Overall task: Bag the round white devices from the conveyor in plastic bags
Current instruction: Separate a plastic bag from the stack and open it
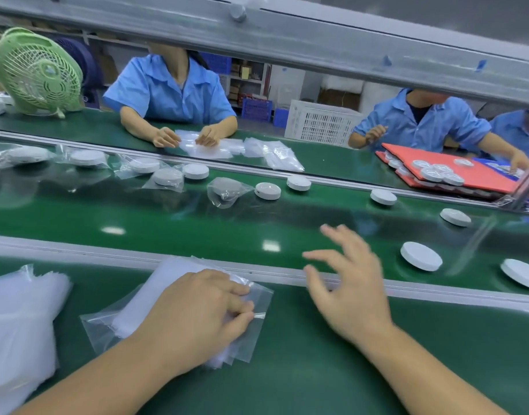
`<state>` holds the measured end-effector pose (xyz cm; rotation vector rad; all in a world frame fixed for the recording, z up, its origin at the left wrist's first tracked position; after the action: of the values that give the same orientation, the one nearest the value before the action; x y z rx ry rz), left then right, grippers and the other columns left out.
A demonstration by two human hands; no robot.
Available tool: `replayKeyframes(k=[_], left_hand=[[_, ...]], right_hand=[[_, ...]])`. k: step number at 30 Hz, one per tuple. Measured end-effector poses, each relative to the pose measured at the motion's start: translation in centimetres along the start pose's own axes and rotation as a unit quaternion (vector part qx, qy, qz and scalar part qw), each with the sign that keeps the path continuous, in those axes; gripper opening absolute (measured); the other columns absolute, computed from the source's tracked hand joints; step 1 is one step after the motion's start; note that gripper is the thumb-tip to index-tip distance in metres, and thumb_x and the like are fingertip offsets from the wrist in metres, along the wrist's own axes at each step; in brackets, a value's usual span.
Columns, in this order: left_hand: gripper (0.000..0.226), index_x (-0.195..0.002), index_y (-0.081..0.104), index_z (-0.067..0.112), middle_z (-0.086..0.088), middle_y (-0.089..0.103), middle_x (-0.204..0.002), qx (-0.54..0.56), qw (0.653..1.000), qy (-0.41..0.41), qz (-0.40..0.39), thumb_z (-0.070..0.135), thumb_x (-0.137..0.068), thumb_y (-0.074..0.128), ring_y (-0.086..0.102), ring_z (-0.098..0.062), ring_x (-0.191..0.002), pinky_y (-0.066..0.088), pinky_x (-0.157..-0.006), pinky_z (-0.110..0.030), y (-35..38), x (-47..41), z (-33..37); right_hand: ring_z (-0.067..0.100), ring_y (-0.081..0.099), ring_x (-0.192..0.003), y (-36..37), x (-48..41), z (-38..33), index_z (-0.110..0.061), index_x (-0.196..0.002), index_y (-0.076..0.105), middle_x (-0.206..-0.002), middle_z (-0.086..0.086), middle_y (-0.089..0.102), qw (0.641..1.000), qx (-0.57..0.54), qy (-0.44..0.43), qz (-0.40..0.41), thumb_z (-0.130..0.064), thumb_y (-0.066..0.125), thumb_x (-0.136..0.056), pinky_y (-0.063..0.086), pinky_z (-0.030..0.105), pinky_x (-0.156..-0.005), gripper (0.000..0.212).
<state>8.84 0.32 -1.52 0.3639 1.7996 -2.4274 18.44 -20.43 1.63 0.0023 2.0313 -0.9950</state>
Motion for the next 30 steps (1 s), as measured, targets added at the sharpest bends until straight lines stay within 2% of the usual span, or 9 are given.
replayKeyframes(k=[2,5,8,11,16,19,23,26,30], left_hand=[[0.055,-0.104,0.069,0.058,0.046,0.053,-0.123,0.003,1.0,-0.003,-0.009,0.072,-0.083,0.02,0.039,0.013,-0.124,0.038,-0.102,-0.018,-0.1,-0.1,-0.3],[0.05,-0.102,0.07,0.055,0.047,0.052,-0.124,-0.007,1.0,0.004,-0.022,0.07,-0.085,0.026,0.037,0.016,-0.124,0.039,-0.101,-0.021,-0.4,0.0,-0.2],[0.038,-0.105,0.067,0.06,0.046,0.051,-0.127,-0.009,0.999,0.014,-0.036,0.068,-0.089,0.034,0.036,0.017,-0.125,0.036,-0.106,-0.025,-0.5,0.0,-0.1],[0.035,-0.106,0.064,0.065,0.047,0.051,-0.126,0.009,0.999,0.013,-0.035,0.07,-0.089,0.034,0.035,0.018,-0.125,0.032,-0.107,-0.024,-0.7,0.1,-0.1],[0.033,-0.093,0.076,0.048,0.043,0.059,-0.114,0.019,1.0,0.013,0.006,0.059,-0.089,0.045,0.047,0.014,-0.114,0.037,-0.103,-0.026,-1.2,0.0,-0.1],[0.029,-0.084,0.077,0.045,0.045,0.061,-0.101,0.071,0.996,-0.017,0.054,0.056,-0.083,0.05,0.053,0.016,-0.104,0.044,-0.098,-0.025,-1.9,-0.1,-0.8],[0.027,-0.083,0.076,0.047,0.046,0.062,-0.097,0.184,0.976,-0.069,0.098,0.058,-0.075,0.052,0.059,0.017,-0.098,0.051,-0.09,-0.021,-2.4,-0.3,-1.6],[0.011,-0.087,0.08,0.042,0.033,0.071,-0.093,0.3,0.949,-0.069,0.065,0.045,-0.084,0.069,0.066,0.008,-0.096,0.053,-0.094,-0.028,-1.9,-0.4,-1.2],[0.02,-0.097,0.082,0.03,0.009,0.078,-0.098,0.464,0.883,-0.066,-0.018,0.042,-0.089,0.068,0.072,-0.011,-0.098,0.053,-0.095,-0.041,-2.1,-0.4,0.1]], right_hand=[[0.027,0.032,-0.151,-2.7,-2.0,5.0,-0.037,-0.112,0.073,-0.156,0.003,0.047,0.99,0.102,0.084,0.046,-0.043,0.063,-0.085,0.027,0.049,-0.116,0.029],[0.031,0.013,-0.156,-4.7,-2.7,15.4,-0.044,-0.145,0.05,-0.17,0.007,0.021,0.92,0.209,0.32,-0.091,-0.058,0.052,-0.093,0.02,0.057,-0.122,0.054],[0.032,0.047,-0.136,-5.1,-1.2,21.6,-0.052,-0.144,0.047,-0.158,-0.003,0.044,0.875,0.222,0.367,-0.226,-0.074,0.043,-0.09,0.042,0.052,-0.106,0.058],[0.026,0.058,-0.091,-5.8,-1.2,23.0,-0.052,-0.134,0.056,-0.11,-0.007,0.067,0.903,0.224,0.321,-0.179,-0.071,0.043,-0.094,0.049,0.04,-0.075,0.047],[0.034,0.06,-0.086,-4.6,-2.7,16.3,-0.032,-0.133,0.061,-0.095,0.003,0.073,0.958,0.143,0.229,-0.095,-0.071,0.027,-0.093,0.047,0.039,-0.073,0.065],[0.024,0.059,-0.098,-3.3,-2.7,5.5,-0.036,-0.12,0.069,-0.102,-0.016,0.07,0.994,0.047,-0.046,-0.091,-0.056,0.047,-0.103,0.044,0.035,-0.083,0.034],[0.025,0.057,-0.1,-2.1,1.7,-5.7,-0.016,-0.12,0.068,-0.124,-0.005,0.068,0.921,-0.005,-0.377,-0.1,-0.024,0.061,-0.105,0.047,0.028,-0.095,0.019],[0.025,0.063,-0.097,-2.2,2.8,-8.5,-0.006,-0.113,0.076,-0.119,-0.001,0.072,0.927,-0.097,-0.358,-0.053,-0.012,0.075,-0.096,0.054,0.032,-0.087,0.018],[0.014,0.073,-0.088,-3.0,2.4,-8.5,-0.014,-0.092,0.081,-0.099,-0.01,0.077,0.946,-0.253,-0.199,0.035,-0.025,0.086,-0.084,0.058,0.029,-0.076,0.015]])
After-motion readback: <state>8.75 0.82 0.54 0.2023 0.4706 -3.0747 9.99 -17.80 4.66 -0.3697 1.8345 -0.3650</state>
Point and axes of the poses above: each hand's wrist, its own x-axis away from the middle knuckle, its own y-axis out of the palm, z = x × y, the point moved 7 cm from there along -x, towards the middle knuckle
